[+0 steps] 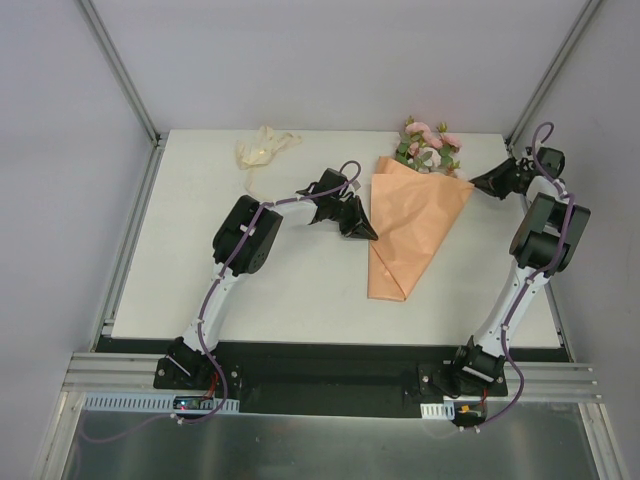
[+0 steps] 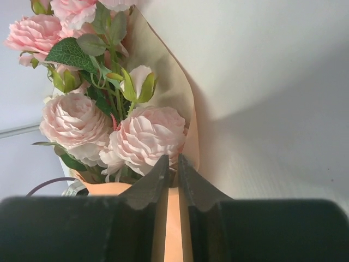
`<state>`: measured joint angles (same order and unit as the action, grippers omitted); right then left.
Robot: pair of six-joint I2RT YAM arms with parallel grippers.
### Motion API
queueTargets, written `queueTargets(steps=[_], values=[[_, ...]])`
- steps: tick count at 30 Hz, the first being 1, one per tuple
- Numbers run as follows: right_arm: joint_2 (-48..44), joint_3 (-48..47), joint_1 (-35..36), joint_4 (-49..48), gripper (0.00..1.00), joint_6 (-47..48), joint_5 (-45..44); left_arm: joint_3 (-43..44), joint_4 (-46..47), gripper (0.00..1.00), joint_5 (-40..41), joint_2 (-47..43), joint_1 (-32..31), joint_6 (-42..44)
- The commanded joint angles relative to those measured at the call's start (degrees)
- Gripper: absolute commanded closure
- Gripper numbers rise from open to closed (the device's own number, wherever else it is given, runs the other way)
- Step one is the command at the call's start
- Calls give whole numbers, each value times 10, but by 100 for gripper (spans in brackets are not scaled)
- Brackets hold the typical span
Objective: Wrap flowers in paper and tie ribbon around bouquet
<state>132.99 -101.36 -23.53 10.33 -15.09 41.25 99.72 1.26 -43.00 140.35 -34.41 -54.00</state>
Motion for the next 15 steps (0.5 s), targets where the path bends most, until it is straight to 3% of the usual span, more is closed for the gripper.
queueTargets(steps=[1, 3, 12, 14, 15], values=[[-16, -42, -5, 3, 89, -14, -4, -21, -59, 100, 35, 14, 0, 30], [-5, -59, -5, 5, 99, -22, -5, -22, -60, 100, 38, 12, 0, 32], [17, -106, -5, 40, 99, -26, -22, -16, -60, 100, 26, 19, 0, 31], [-14, -79, -5, 95, 95, -20, -54, -11, -60, 100, 20, 20, 0, 35], [-29, -58, -5, 101, 88, -20, -76, -9, -60, 100, 19, 22, 0, 38]])
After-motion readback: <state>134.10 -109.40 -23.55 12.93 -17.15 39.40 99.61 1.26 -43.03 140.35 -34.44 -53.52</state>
